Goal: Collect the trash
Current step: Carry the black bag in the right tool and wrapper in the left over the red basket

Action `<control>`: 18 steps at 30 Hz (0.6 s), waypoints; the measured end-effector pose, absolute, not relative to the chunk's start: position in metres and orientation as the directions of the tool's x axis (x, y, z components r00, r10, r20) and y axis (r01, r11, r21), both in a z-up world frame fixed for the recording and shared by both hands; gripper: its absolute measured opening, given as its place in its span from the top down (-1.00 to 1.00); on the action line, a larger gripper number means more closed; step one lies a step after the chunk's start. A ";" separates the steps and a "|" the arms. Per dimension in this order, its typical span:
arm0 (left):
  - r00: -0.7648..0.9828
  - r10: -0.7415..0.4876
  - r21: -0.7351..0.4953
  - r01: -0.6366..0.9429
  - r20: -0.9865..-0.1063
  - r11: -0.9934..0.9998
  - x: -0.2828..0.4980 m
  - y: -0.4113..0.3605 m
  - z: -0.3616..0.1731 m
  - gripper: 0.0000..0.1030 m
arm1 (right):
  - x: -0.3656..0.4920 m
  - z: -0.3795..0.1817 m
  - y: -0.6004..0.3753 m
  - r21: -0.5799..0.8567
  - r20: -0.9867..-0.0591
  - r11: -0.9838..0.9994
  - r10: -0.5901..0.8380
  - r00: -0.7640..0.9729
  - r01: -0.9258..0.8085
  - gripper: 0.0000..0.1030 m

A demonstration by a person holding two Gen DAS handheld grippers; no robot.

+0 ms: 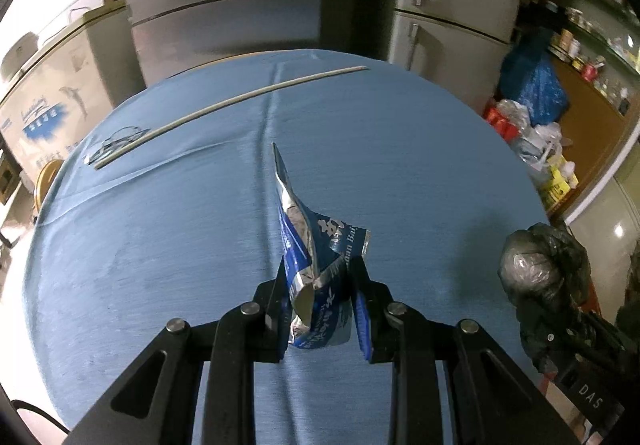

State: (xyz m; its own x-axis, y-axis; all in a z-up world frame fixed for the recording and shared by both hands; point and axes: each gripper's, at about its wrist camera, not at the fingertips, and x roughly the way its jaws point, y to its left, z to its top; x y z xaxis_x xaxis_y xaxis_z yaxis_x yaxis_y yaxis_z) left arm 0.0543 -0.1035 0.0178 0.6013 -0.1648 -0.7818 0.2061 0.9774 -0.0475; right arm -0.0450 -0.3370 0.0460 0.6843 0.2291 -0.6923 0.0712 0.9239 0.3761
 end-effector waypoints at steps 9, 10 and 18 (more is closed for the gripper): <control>0.577 -0.228 -0.049 0.309 -0.784 0.950 0.040 -0.157 0.021 0.47 | -0.072 0.044 -0.385 0.380 -0.691 0.910 0.160 0.705 0.166 0.22; 0.574 -0.234 -0.050 0.318 -0.785 0.947 0.039 -0.163 0.021 0.47 | -0.075 0.044 -0.391 0.380 -0.692 0.908 0.152 0.706 0.178 0.22; 0.544 -0.285 -0.042 0.415 -0.789 0.909 0.024 -0.217 0.022 0.47 | -0.098 0.041 -0.436 0.376 -0.698 0.888 0.083 0.711 0.265 0.22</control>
State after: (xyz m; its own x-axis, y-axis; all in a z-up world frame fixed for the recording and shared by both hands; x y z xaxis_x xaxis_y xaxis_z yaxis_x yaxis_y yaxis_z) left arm 0.0236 -0.2172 0.0216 0.5444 -0.2855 -0.7888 0.4155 0.9086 -0.0421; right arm -0.0981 -0.4357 0.0409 0.7114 0.0831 -0.6978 0.2654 0.8877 0.3763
